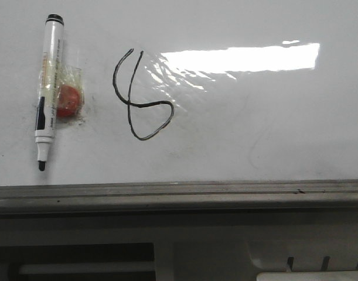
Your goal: Write number 8 on whiteboard
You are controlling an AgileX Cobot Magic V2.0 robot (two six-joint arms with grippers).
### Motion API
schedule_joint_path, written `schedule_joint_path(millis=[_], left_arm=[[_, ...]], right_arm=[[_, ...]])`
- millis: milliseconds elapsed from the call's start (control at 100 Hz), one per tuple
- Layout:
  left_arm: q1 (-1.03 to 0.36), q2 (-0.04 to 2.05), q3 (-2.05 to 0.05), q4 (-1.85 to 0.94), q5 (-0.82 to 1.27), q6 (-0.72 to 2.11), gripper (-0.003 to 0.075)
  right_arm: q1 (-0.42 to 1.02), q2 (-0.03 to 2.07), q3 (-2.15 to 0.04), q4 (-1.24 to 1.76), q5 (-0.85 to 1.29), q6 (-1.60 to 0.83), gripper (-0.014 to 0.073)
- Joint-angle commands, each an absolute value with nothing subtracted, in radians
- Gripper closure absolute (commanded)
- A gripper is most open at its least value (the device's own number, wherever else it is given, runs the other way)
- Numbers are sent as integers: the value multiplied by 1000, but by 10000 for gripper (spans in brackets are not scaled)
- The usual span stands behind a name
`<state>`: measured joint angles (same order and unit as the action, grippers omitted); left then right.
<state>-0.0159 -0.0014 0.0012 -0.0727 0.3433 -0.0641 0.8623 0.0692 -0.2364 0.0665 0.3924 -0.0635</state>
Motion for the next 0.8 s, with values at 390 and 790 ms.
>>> schedule_joint_path(millis=[390,790], left_arm=[[-13,-32,33,-86,309,-66,741],[-13,-32,33,-86,309,-66,741]], right_arm=[[862,79,-261,64,318,-71,658],[822,77,-195,64,236,-71,658]])
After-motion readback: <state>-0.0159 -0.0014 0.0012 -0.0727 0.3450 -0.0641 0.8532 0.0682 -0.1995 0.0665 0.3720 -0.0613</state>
